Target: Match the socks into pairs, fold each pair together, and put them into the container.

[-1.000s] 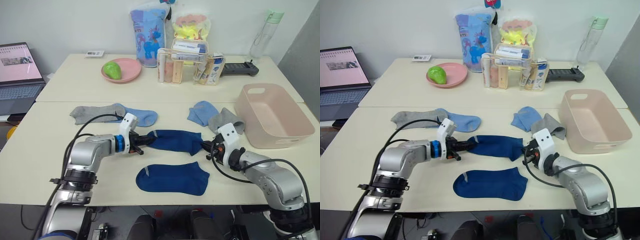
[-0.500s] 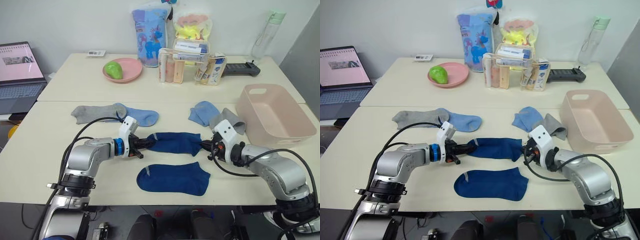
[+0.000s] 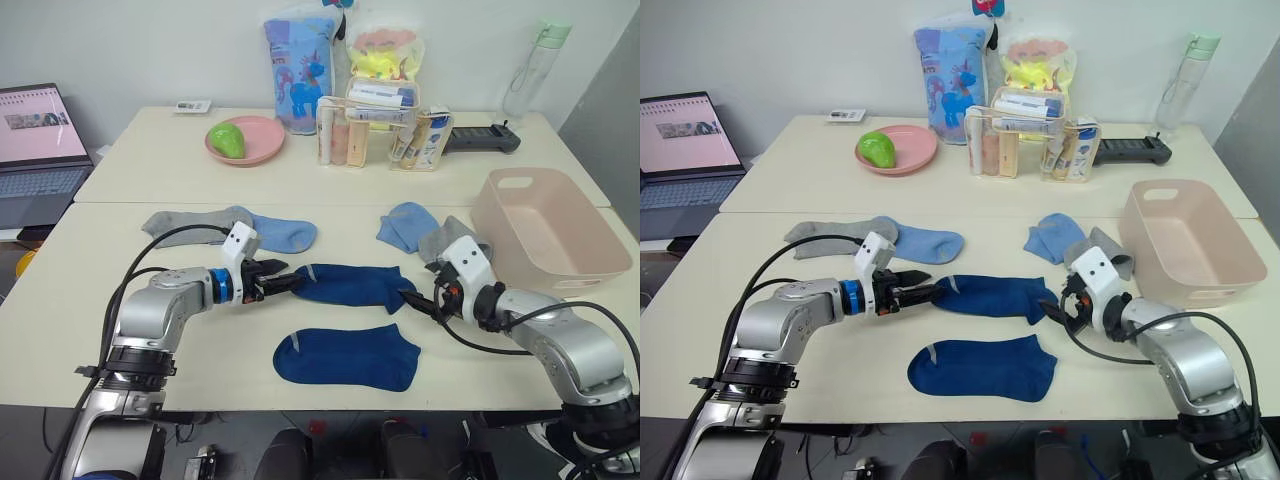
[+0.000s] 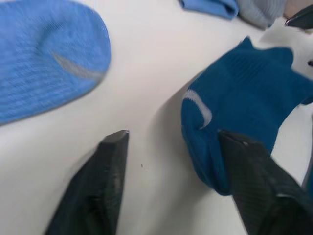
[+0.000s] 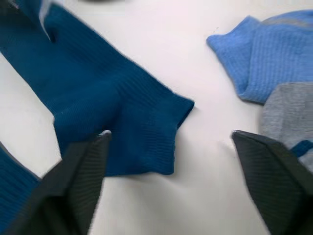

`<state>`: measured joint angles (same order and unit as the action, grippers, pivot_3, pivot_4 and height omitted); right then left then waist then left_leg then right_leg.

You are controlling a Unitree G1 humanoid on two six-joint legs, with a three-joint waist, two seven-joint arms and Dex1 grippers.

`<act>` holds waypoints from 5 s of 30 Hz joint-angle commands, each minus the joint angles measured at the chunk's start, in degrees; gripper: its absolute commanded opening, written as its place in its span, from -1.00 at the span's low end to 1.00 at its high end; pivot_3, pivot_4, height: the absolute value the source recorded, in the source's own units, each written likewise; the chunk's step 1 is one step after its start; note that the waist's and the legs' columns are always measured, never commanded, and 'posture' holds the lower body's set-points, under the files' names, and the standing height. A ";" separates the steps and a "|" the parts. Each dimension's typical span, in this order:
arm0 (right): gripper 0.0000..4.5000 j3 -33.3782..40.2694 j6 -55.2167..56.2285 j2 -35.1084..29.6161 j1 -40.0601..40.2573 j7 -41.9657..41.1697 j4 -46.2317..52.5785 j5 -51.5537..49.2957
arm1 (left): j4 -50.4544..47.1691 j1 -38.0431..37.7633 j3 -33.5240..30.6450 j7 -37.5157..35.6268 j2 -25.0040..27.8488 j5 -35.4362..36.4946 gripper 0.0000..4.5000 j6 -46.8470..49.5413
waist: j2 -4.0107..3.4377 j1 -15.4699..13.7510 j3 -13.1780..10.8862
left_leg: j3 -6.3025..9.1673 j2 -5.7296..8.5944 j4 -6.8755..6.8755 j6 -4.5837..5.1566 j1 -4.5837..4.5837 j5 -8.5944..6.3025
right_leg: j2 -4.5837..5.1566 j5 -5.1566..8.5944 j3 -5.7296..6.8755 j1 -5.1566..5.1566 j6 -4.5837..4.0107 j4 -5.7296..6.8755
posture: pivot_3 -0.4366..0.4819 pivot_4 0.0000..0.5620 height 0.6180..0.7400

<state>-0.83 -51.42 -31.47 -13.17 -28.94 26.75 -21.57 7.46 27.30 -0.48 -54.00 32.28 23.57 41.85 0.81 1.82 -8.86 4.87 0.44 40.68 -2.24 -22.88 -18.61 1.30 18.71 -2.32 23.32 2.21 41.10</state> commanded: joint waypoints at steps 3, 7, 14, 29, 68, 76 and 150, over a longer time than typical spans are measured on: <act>0.98 3.44 0.78 5.72 3.92 5.57 2.71 -0.32 | 1.97 2.55 0.14 0.21 -2.39 0.84 0.45 -0.29 | 0.00 0.02 0.00 | -0.02 0.02 0.00 0.00 0.00 0.00 | 0.00 0.00 0.01 0.00 0.00 0.01 | -0.05 -0.47 0.39; 0.99 2.85 0.09 10.45 4.37 9.11 0.39 -0.11 | 5.00 3.60 3.37 0.49 -3.74 -2.13 0.37 -2.03 | -0.01 0.04 0.00 | -0.07 0.01 0.00 -0.02 0.05 0.01 | -0.02 0.00 0.03 0.01 0.00 0.03 | -0.05 -0.47 0.39; 0.41 0.04 -0.27 11.00 4.29 8.24 -0.10 -0.42 | 7.74 5.03 4.97 -0.62 -5.26 -3.16 -0.50 -4.21 | -0.01 0.06 0.00 | -0.09 0.03 -0.01 -0.05 0.06 0.03 | -0.03 0.00 0.04 0.01 0.00 0.04 | -0.05 -0.47 0.39; -0.99 6.11 -5.52 6.32 2.05 3.52 8.90 -8.97 | -11.09 -0.43 -4.82 0.22 -1.75 9.25 -1.00 6.05 | -0.02 0.14 -0.01 | -0.02 -0.02 -0.01 0.00 0.05 0.00 | -0.02 0.00 -0.02 0.01 0.00 0.03 | -0.05 -0.47 0.39; -0.99 -2.98 -7.66 -15.66 10.88 -1.41 18.29 -14.23 | -34.11 -31.59 -3.37 11.34 3.82 17.46 -1.00 9.85 | -0.02 -0.14 -0.01 | 0.11 -0.02 -0.10 0.13 0.10 -0.08 | 0.01 0.00 -0.05 -0.16 0.00 -0.16 | -0.05 -0.47 0.39; -0.40 -2.67 -6.61 -16.70 12.45 -1.46 19.23 -12.20 | -32.18 -31.68 -1.60 9.81 5.46 14.22 -0.59 6.01 | -0.03 -0.14 -0.01 | 0.10 -0.02 -0.11 0.13 0.11 -0.08 | 0.01 0.00 -0.06 -0.16 0.00 -0.16 | -0.05 -0.47 0.39; 0.02 0.59 12.62 2.54 28.51 1.71 15.99 -3.64 | -23.78 -16.73 18.01 -9.94 6.73 -5.06 -1.00 -20.04 | -0.06 0.01 0.19 | -0.08 -0.03 -0.25 0.15 0.47 -0.09 | -0.06 0.01 -0.05 -0.39 0.01 -0.15 | -0.05 -0.47 0.39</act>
<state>0.43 -38.88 -29.31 15.10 -28.23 43.00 -25.79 -17.02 11.13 16.85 -64.63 39.14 20.64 24.83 0.75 1.82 -8.67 4.78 0.41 40.41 -2.09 -22.40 -18.70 1.23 18.72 -2.37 22.94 2.22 40.96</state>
